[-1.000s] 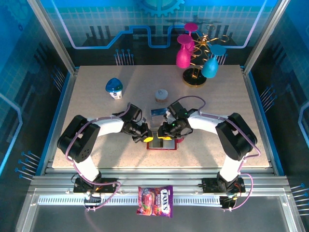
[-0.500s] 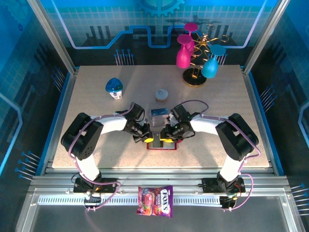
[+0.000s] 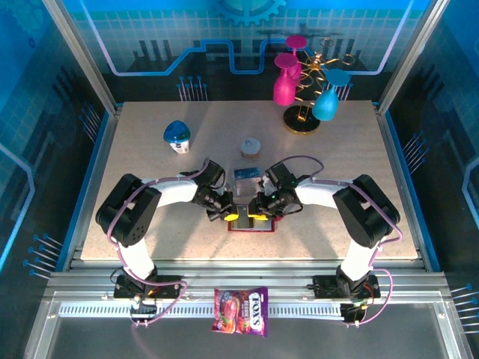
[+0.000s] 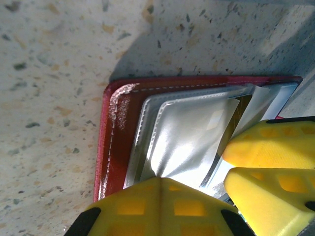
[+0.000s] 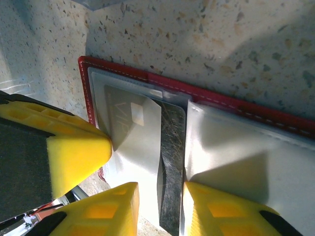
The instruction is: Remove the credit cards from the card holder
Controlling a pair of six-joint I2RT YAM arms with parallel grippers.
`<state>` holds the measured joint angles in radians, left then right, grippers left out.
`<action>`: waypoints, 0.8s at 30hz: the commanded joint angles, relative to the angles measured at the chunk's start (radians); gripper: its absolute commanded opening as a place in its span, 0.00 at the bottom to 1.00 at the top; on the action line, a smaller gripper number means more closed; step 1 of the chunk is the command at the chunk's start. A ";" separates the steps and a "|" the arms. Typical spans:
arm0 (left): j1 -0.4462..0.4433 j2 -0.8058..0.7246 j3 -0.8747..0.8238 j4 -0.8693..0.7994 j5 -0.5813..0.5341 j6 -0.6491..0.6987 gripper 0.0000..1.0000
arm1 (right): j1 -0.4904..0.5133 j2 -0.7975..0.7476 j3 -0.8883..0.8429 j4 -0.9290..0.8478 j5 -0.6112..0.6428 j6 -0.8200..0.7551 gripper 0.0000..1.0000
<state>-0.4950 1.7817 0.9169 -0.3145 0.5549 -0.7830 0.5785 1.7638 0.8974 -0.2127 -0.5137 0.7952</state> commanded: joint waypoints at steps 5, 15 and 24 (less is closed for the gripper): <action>-0.012 0.029 0.001 -0.031 -0.014 0.010 0.04 | -0.018 0.027 -0.043 0.050 -0.049 0.023 0.30; -0.014 0.042 -0.005 -0.023 -0.018 0.008 0.04 | -0.031 0.029 -0.073 0.109 -0.089 0.053 0.29; -0.015 0.043 -0.011 -0.020 -0.022 0.004 0.03 | -0.045 0.021 -0.104 0.188 -0.123 0.088 0.24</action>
<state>-0.4961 1.7870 0.9169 -0.3069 0.5610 -0.7830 0.5461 1.7679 0.8146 -0.0574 -0.6071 0.8623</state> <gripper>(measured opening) 0.052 0.243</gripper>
